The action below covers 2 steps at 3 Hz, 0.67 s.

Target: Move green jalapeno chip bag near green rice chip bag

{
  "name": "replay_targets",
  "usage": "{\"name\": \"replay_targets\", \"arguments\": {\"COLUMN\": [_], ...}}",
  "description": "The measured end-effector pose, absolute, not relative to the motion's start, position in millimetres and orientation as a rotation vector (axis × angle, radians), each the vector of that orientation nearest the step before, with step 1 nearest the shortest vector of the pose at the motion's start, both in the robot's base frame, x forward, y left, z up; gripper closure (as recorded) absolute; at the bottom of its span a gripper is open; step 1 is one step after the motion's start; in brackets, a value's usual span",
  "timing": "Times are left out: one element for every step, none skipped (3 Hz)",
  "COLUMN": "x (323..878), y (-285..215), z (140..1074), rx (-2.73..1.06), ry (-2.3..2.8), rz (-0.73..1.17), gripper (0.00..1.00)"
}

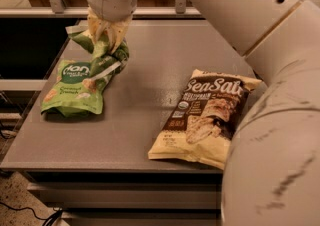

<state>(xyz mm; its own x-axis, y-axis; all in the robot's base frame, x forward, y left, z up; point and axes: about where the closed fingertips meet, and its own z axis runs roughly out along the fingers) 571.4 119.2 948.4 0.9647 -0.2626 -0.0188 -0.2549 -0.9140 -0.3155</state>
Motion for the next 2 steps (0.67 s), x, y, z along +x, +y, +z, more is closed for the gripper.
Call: {"name": "replay_targets", "arguments": {"x": [561,557], "y": [124,125], "z": [931,915], "rx": [-2.826,-2.854], "ry": [0.36,0.373], "rz": [0.026,0.075], "gripper": [1.0,0.82]}}
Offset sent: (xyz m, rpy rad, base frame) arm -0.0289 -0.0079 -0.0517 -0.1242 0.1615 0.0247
